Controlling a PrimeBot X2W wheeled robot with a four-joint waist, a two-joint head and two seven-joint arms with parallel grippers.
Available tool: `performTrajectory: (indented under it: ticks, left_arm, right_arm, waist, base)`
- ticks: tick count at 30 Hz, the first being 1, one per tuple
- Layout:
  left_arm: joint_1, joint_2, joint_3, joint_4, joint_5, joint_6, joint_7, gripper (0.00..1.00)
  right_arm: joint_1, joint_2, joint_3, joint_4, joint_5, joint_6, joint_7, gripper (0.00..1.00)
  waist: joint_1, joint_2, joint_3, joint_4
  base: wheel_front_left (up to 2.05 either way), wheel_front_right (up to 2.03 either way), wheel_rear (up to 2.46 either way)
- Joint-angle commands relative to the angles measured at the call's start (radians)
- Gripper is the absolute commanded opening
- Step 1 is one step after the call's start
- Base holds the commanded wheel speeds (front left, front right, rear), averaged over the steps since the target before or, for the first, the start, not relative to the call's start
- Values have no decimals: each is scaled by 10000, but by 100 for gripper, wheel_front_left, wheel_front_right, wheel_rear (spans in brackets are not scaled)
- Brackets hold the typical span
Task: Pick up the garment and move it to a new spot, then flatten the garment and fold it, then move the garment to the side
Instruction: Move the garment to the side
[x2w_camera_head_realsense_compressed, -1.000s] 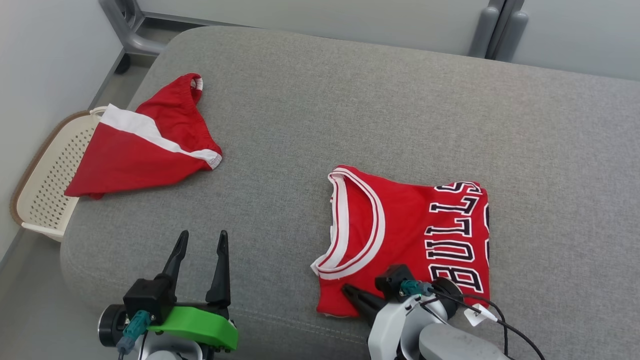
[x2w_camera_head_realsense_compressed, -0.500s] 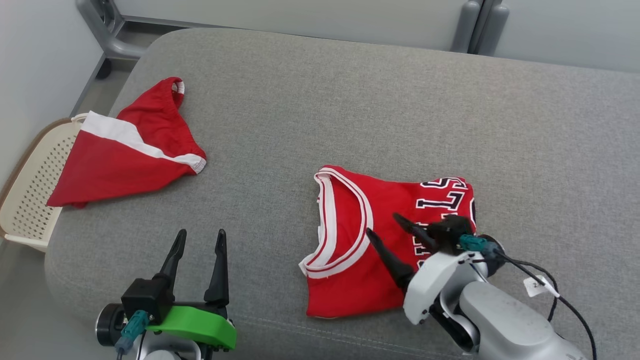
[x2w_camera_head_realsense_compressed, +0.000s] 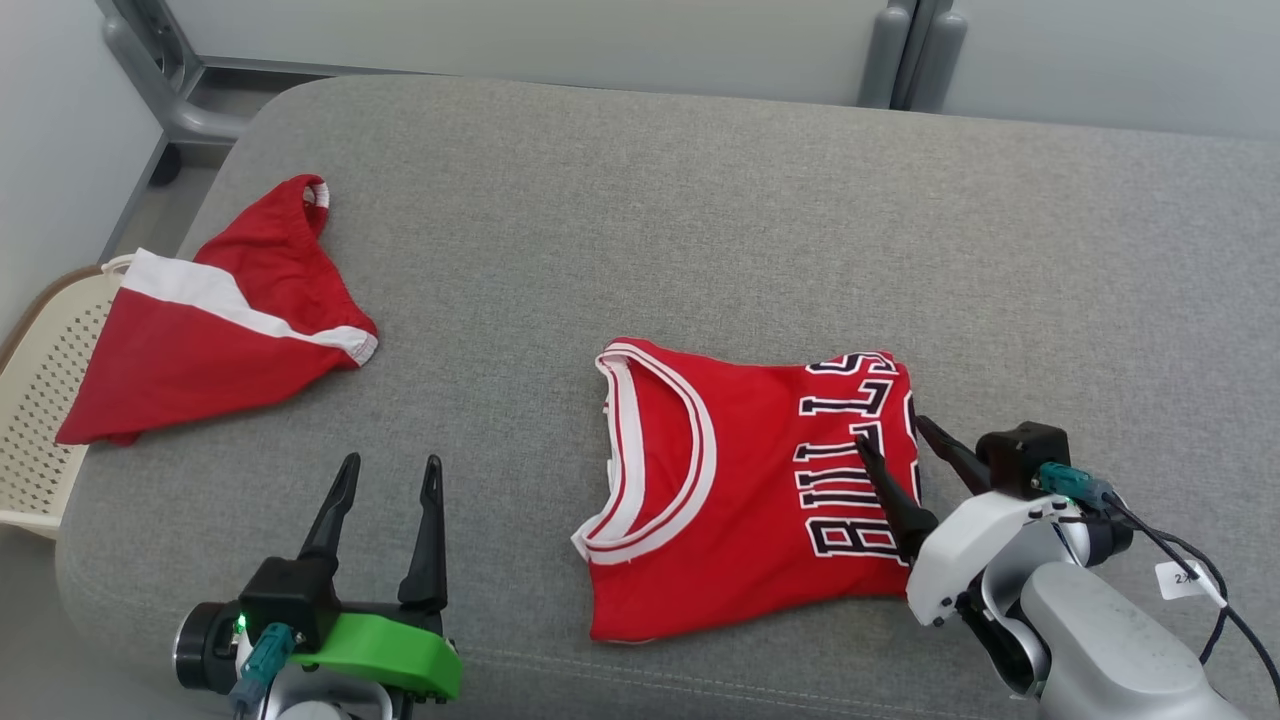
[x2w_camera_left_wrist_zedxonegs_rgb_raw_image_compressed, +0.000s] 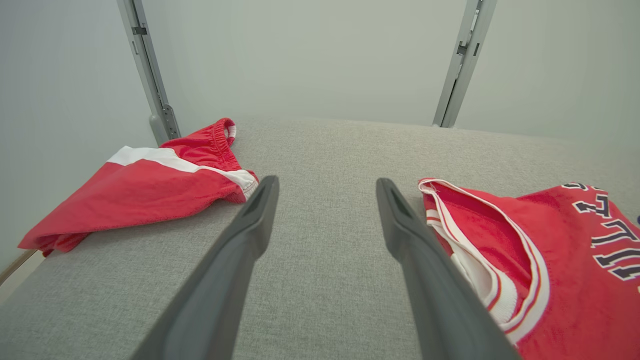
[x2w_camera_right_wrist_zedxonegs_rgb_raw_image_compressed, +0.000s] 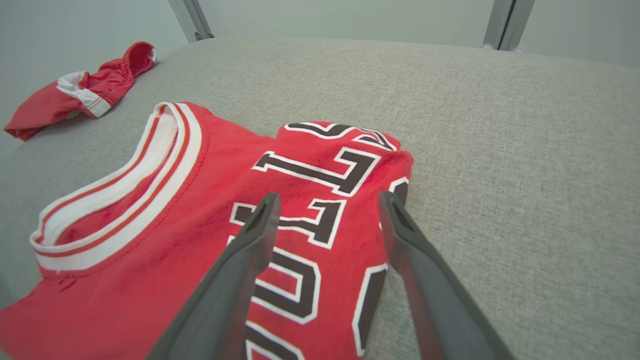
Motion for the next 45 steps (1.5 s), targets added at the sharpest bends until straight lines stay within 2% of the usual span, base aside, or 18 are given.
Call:
performTrajectory:
  ticks: [1,11,23,39,40,41,42,45]
  left_arm:
    - [82,35,55,41,97,16,15,100]
    - [22,351,451,321,833,328,15,100]
    - [200,277,719,163,734,264,15,100]
    - [-96,114,672,232,696,157,15,100]
    - [-99,109,673,236,674,143,15,100]
    - [-104,103,684,245,661,135,15,100]
    - [-109,97,691,251,665,128,15,100]
    - [-111,77,704,279,649,116,15,100]
  right_arm:
    - [57,-58,-14,18,94,-10,69,100]
    - [-256,-520,-75,-128,1068,-10,1410,100]
    - [-647,-968,517,-181,2408,-10,3201,100]
    - [-1728,-662,1064,1095,4722,-9,5557,99]
    - [-1776,-637,1069,1118,4875,-9,5593,71]
    - [-1824,-627,1077,1136,5044,-9,5630,27]
    - [-1873,-631,1124,1145,5166,-9,5674,0]
    - [-2026,-707,1309,1173,5333,-9,5528,0]
  waist:
    - [0,0,-10,-41]
    - [0,0,-135,-157]
    - [0,0,-100,-89]
    - [0,0,199,201]
    - [0,0,214,227]
    - [0,0,226,249]
    - [0,0,235,266]
    - [0,0,239,308]
  base:
    - [0,0,0]
    - [0,0,0]
    - [0,0,0]
    - [0,0,0]
    - [0,0,0]
    - [0,0,0]
    - [0,0,0]
    - [0,0,0]
